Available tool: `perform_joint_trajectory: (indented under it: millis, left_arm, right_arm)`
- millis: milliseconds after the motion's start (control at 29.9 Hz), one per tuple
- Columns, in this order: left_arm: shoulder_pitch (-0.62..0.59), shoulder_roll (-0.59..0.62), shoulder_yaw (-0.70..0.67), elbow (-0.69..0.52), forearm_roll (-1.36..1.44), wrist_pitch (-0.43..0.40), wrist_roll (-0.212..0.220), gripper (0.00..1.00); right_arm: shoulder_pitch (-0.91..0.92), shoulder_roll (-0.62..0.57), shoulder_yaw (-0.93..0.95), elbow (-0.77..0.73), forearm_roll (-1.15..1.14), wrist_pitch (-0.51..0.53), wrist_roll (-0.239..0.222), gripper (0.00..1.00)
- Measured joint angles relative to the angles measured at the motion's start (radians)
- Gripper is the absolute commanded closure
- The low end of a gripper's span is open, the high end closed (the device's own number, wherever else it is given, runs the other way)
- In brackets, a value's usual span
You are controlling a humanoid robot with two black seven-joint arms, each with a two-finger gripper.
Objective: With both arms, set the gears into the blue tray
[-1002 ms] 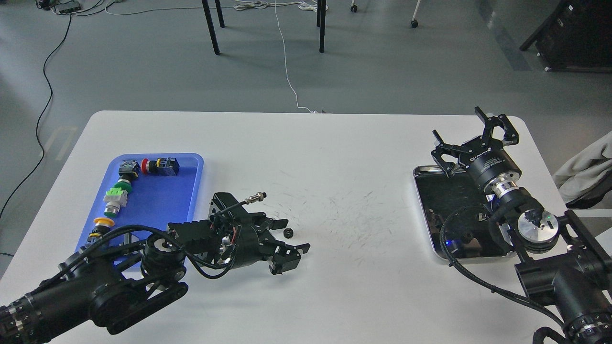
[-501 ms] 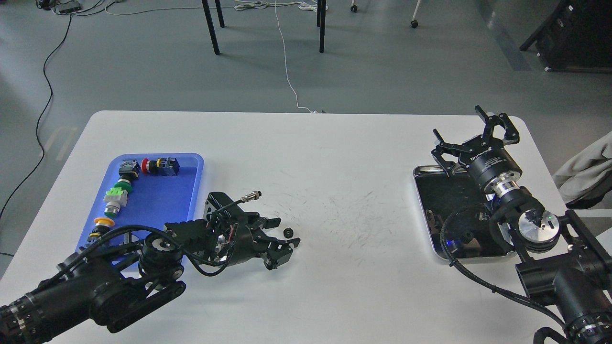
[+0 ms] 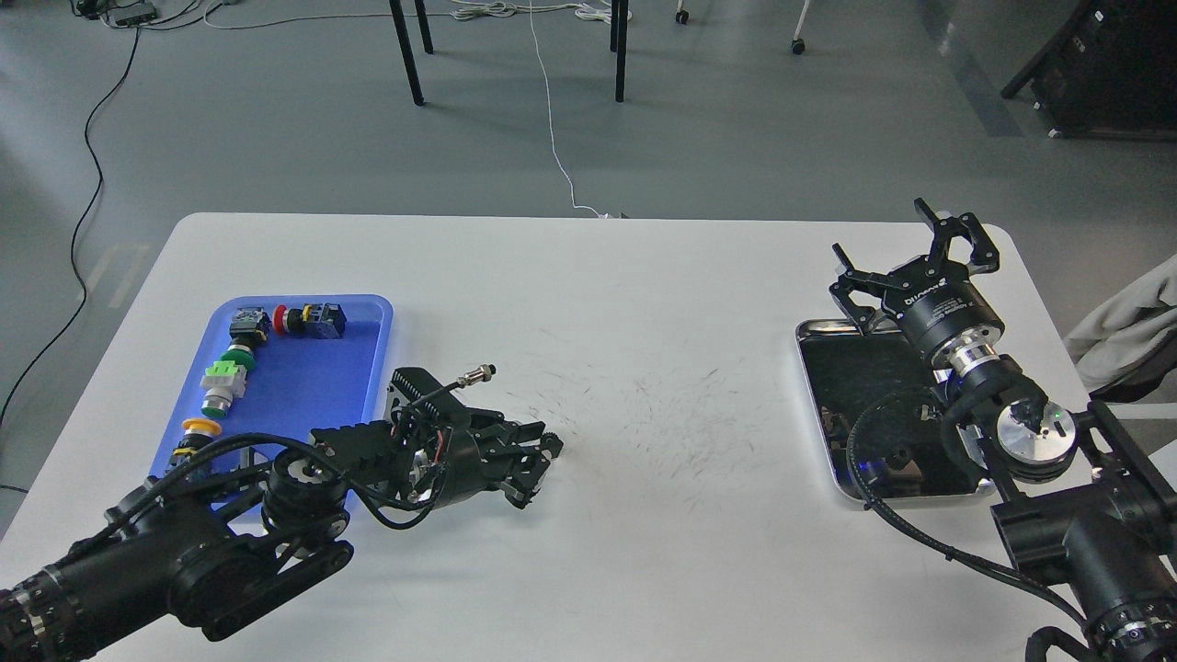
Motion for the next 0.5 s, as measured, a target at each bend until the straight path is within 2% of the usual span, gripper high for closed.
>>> perform_joint_trajectory:
  millis: [301,501]
  left_arm:
    - [-0.021,0.025,-0.006,-0.019,0.001,0.006,0.001,0.97]
    - [-0.118,0.178,-0.019,-0.132,0.001,0.02,0.002,0.97]
  right_arm:
    - [0.003,0.0,0.0,0.0,0.0,0.0,0.0,0.03]
    - [0.01,0.0,-0.001,0.004,0.0,-0.003,0.0,0.03]
